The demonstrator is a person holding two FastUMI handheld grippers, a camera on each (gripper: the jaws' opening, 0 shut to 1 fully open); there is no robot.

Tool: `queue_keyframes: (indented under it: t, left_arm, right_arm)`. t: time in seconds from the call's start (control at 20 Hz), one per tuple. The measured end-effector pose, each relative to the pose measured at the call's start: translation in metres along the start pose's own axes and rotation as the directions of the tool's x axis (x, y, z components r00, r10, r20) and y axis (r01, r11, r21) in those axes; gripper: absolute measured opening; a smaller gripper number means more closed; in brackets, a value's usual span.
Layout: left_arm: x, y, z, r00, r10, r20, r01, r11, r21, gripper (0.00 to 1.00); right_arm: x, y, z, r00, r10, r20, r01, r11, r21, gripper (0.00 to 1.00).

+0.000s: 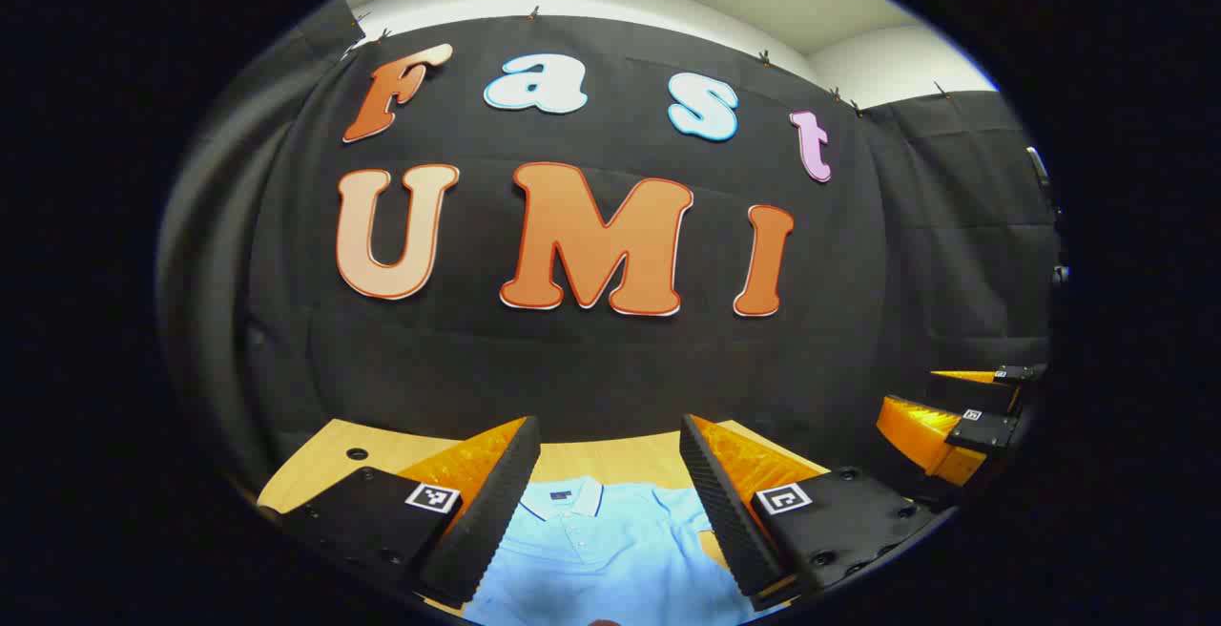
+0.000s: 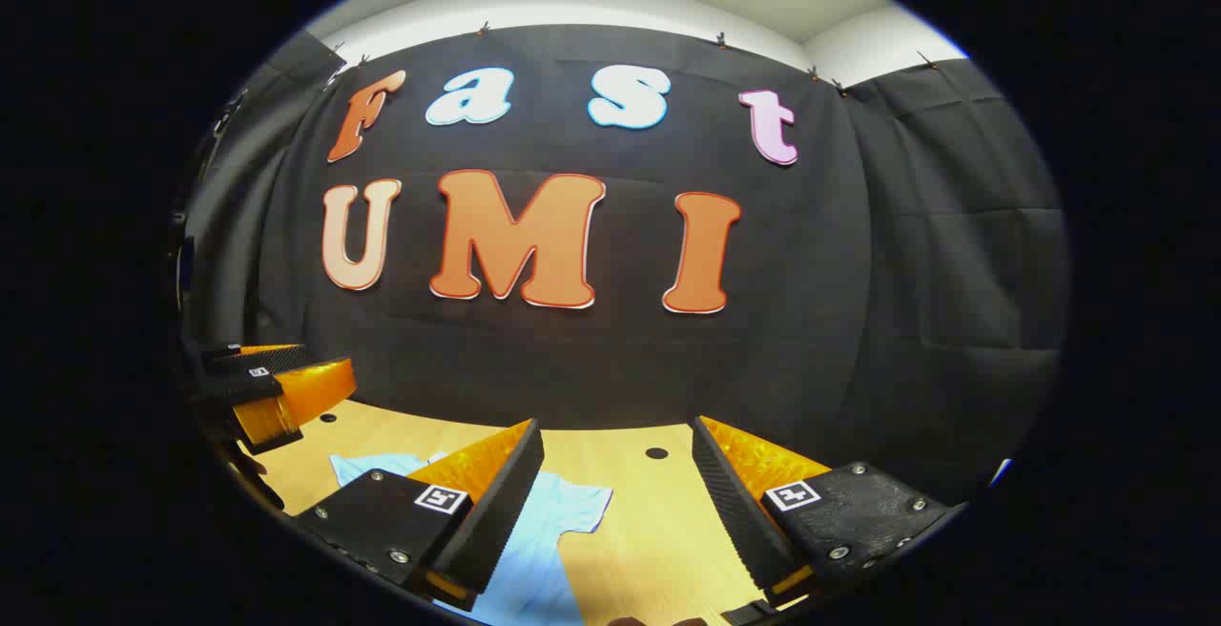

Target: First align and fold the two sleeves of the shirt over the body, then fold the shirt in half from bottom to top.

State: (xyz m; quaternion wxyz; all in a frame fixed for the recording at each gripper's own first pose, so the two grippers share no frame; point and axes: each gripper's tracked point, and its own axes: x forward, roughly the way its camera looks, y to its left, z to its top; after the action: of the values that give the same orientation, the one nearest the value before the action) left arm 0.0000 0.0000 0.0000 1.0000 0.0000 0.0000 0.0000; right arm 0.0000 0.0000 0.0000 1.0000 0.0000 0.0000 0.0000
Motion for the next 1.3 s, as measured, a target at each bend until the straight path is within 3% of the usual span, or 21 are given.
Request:
queue_keyframes:
  t: [0.3,0.6,0.7,0.9,1.15,1.3]
  left_arm:
    - [-0.008,0.005,0.003,1.0,0.01,0.013,-0.009,0.998,-0.062,0.97]
    - [-0.01,0.011,0.018,0.989,0.141,0.032,-0.14,0.989,-0.039,0.97]
    - [-0.015,0.008,0.025,0.98,0.196,0.045,-0.193,0.98,-0.052,0.97]
    - [-0.016,0.003,0.031,0.955,0.288,0.071,-0.289,0.957,0.011,0.97]
    - [-0.012,-0.001,0.033,0.948,0.308,0.076,-0.312,0.949,0.048,0.97]
    - [0.003,-0.006,0.038,0.959,0.27,0.092,-0.276,0.959,0.069,0.94]
  right_arm:
    - [0.001,0.008,-0.006,0.996,0.081,-0.032,-0.081,0.997,0.0,0.98]
    - [0.029,-0.013,-0.011,0.987,0.153,-0.056,-0.154,0.988,0.0,0.98]
    - [0.04,-0.02,-0.009,0.981,0.185,-0.059,-0.184,0.983,0.016,0.98]
    - [0.063,-0.025,-0.013,0.964,0.26,-0.055,-0.259,0.965,0.031,0.98]
    - [0.094,-0.033,-0.042,0.958,0.247,-0.144,-0.245,0.969,0.03,0.98]
    - [0.118,-0.042,-0.065,0.953,0.201,-0.226,-0.201,0.979,0.021,0.98]
